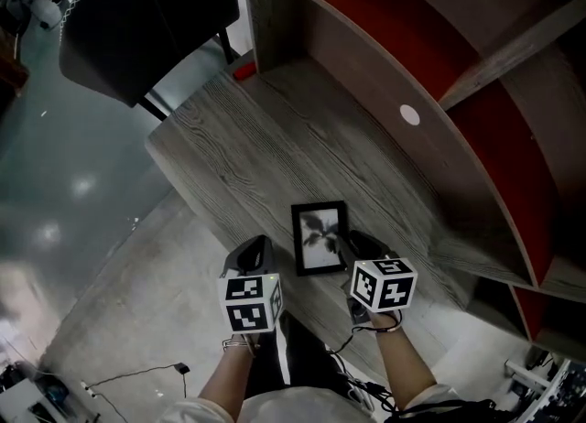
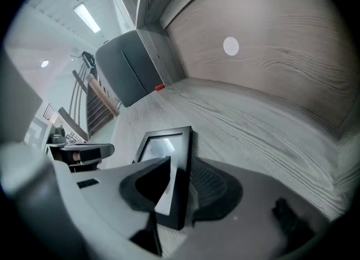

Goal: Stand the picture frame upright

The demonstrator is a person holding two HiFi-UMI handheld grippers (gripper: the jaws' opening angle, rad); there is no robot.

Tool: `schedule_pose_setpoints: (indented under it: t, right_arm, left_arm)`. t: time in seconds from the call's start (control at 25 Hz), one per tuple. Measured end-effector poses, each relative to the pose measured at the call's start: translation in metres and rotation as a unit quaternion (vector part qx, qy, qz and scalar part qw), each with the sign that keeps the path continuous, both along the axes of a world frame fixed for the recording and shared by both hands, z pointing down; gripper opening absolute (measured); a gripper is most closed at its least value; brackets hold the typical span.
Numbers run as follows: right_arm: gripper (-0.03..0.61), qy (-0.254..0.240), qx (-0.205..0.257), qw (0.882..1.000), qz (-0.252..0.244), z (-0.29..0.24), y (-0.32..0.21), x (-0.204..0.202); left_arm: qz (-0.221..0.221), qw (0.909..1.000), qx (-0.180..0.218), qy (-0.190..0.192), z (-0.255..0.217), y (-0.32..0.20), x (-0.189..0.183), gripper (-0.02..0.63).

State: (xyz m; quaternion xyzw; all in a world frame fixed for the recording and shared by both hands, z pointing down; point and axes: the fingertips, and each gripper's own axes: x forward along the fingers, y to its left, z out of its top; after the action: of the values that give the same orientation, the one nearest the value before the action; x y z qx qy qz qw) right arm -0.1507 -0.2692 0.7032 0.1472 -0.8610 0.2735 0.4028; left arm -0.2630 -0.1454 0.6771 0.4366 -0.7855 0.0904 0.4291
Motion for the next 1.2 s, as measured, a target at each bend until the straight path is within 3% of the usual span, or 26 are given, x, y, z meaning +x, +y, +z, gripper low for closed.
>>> schedule_pose_setpoints:
  t: [0.68, 1.2]
  right_arm:
    - [0.109, 0.024, -0.024, 0.999, -0.021, 0.012, 0.004, -0.006]
    - [0.086, 0.019, -0.039, 0.999, 0.018, 0.012, 0.002, -0.001]
  left_arm:
    - [0.018, 0.9996, -0.006, 0.020, 0.013, -0.007, -0.006, 0.012]
    - [0.028, 0.9994, -0.009, 0.021, 0.011, -0.004, -0.003, 0.012]
